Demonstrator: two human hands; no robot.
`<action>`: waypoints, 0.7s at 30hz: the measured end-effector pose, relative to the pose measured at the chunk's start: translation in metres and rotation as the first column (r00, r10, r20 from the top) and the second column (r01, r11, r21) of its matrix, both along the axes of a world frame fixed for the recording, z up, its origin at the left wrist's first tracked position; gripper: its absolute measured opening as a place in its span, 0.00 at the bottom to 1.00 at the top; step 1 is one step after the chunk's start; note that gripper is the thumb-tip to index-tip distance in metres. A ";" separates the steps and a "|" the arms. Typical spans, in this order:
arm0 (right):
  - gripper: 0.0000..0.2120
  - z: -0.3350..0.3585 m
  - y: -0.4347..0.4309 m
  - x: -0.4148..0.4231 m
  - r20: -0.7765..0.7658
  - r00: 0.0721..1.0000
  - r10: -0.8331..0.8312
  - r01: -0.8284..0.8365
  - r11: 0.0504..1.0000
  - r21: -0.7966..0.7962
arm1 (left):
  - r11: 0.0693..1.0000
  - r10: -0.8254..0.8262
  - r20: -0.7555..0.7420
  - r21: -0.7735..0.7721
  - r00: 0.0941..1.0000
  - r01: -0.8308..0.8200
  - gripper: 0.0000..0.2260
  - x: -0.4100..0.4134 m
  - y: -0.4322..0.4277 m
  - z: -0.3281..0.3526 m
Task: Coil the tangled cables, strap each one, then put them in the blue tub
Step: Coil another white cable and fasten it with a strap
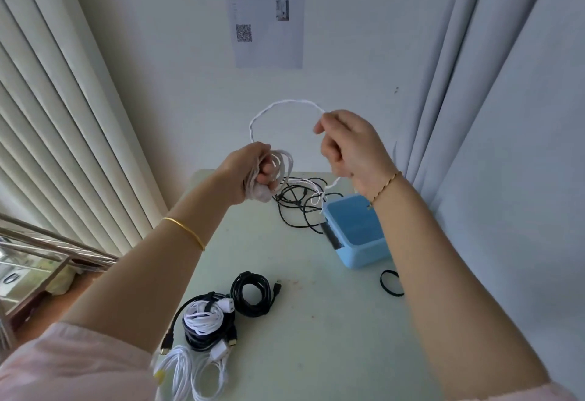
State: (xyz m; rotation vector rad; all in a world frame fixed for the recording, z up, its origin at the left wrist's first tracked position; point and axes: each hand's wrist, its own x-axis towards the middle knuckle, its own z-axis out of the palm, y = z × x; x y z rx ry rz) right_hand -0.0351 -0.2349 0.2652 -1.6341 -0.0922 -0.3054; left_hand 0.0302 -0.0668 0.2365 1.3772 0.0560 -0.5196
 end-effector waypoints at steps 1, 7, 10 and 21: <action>0.12 -0.004 -0.005 0.008 -0.005 0.995 -0.102 0.102 0.994 0.045 | 0.996 -0.085 -0.017 0.004 0.996 0.085 0.15 -0.001 0.002 -0.002; 0.14 -0.083 -0.023 0.028 -0.229 0.881 -0.414 0.427 0.904 0.004 | 0.714 -0.589 -0.103 -0.530 0.802 0.456 0.09 0.011 0.029 -0.013; 0.14 -0.115 -0.003 0.020 -0.319 0.904 -0.285 0.285 0.957 -0.046 | 0.664 -0.516 -0.068 -0.662 0.854 0.348 0.10 0.015 0.035 -0.009; 0.06 -0.083 0.050 -0.022 -0.373 0.893 0.254 -0.407 0.809 -0.424 | 0.997 0.064 0.401 -0.055 0.914 -0.046 0.06 0.033 0.025 -0.040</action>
